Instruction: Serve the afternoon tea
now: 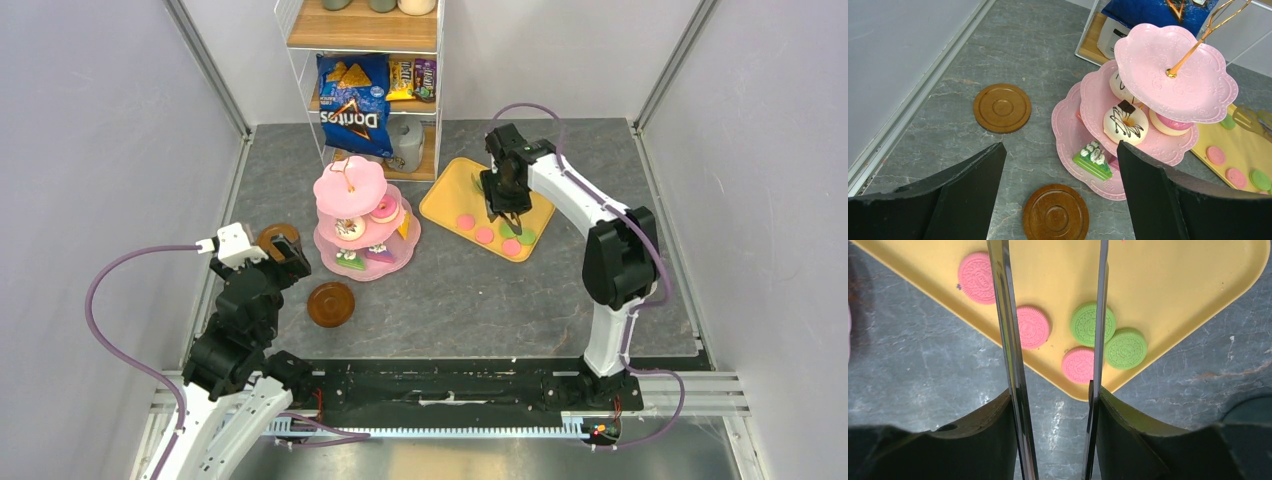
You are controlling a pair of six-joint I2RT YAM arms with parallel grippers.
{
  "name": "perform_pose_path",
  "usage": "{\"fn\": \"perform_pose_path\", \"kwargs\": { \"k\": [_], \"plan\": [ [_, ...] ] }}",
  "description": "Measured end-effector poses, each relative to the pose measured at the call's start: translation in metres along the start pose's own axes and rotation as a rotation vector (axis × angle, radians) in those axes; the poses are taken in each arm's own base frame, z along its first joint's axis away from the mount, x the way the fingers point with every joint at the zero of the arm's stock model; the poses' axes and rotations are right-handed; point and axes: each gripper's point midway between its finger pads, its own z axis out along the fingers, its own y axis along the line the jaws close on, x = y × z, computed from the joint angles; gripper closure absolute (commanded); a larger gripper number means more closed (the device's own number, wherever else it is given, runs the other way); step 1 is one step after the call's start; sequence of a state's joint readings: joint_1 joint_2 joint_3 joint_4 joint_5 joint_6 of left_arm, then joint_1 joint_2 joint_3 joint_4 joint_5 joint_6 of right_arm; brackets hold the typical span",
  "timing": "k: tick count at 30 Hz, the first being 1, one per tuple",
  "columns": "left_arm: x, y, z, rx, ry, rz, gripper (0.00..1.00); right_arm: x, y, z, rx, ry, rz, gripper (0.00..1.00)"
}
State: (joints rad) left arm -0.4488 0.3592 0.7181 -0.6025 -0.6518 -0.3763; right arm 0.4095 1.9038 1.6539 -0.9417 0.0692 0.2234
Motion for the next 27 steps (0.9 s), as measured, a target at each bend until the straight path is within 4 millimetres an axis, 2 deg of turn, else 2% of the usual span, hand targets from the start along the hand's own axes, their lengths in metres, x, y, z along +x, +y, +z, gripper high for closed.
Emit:
{"fn": "perform_pose_path", "kwargs": {
  "k": [6, 14, 23, 27],
  "plan": [
    [0.000, 0.000, 0.000, 0.000, 0.000, 0.000, 0.10, -0.002, -0.003, 0.024, 0.033, 0.035, -0.019, 0.43],
    [0.000, 0.000, 0.000, 0.000, 0.000, 0.000, 0.10, -0.005, -0.005, 0.042, 0.056, 0.057, -0.033, 0.43],
    [0.000, 0.000, 0.000, 0.000, 0.000, 0.000, 0.10, -0.003, -0.008, 0.050, 0.072, 0.073, -0.047, 0.49],
    [0.000, 0.000, 0.000, 0.000, 0.000, 0.000, 0.10, -0.003, -0.009, 0.051, 0.079, 0.074, -0.054, 0.54]
  ]
}}
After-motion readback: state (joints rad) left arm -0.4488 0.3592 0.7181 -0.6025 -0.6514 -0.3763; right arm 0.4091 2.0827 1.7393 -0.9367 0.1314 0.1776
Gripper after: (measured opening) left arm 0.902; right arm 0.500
